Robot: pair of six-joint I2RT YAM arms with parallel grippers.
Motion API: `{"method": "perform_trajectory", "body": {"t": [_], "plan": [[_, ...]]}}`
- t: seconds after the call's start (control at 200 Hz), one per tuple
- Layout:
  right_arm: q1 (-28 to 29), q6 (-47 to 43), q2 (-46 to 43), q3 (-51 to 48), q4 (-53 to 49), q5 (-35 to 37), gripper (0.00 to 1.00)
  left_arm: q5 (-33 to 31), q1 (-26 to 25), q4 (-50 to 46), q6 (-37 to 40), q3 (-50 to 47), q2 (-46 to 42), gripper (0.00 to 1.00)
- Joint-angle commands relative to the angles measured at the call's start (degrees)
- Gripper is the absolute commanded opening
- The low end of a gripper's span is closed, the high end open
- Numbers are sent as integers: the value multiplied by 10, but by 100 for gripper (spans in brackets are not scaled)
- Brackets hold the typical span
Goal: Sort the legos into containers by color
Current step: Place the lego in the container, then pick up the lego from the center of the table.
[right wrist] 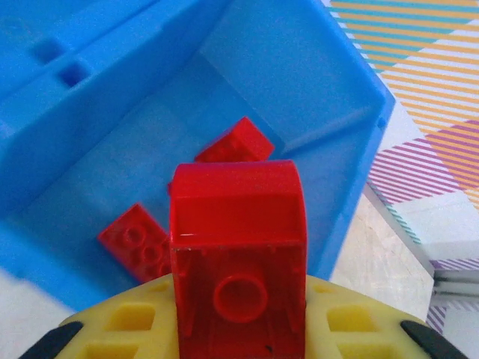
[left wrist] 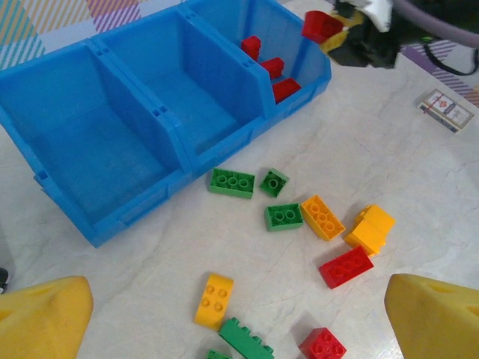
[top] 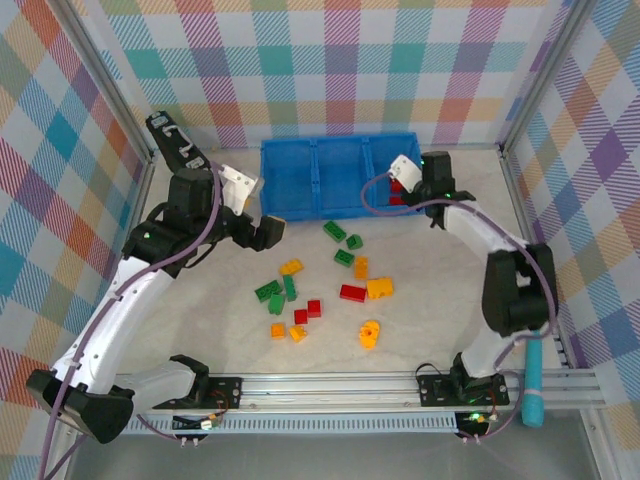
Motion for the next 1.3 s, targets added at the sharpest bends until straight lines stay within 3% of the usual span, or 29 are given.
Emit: {"method": "perform_trajectory", "body": {"t": [0.0, 0.135, 0.31, 0.415, 0.475, 0.565, 0.76, 0.965, 1.095, 1.295], "plan": [[-1, 18, 57, 69, 14, 9, 30, -12, -6, -3, 13, 1, -11, 100], [0, 3, 118, 121, 8, -4, 34, -14, -6, -4, 15, 1, -13, 100], [-9, -48, 123, 94, 55, -94, 45, -6, -6, -2, 14, -1, -7, 100], [-11, -76, 93, 71, 59, -131, 60, -6, -6, -6, 15, -1, -7, 100], [-11, -70, 72, 69, 43, -140, 85, -5, -6, -5, 16, -2, -11, 100], [-7, -73, 32, 63, -18, -162, 93, 7, -6, -3, 16, -5, -18, 100], [17, -130, -93, -53, -101, -155, 95, 10, -7, 7, 12, -15, -34, 100], [36, -185, -195, -159, -233, -208, 97, 34, -7, 5, 5, -9, -26, 100], [90, -247, -239, -230, -272, -169, 97, 30, -7, -1, 6, -4, -23, 100], [126, -245, -264, -256, -324, -137, 97, 38, -7, -2, 7, -3, -15, 100]]}}
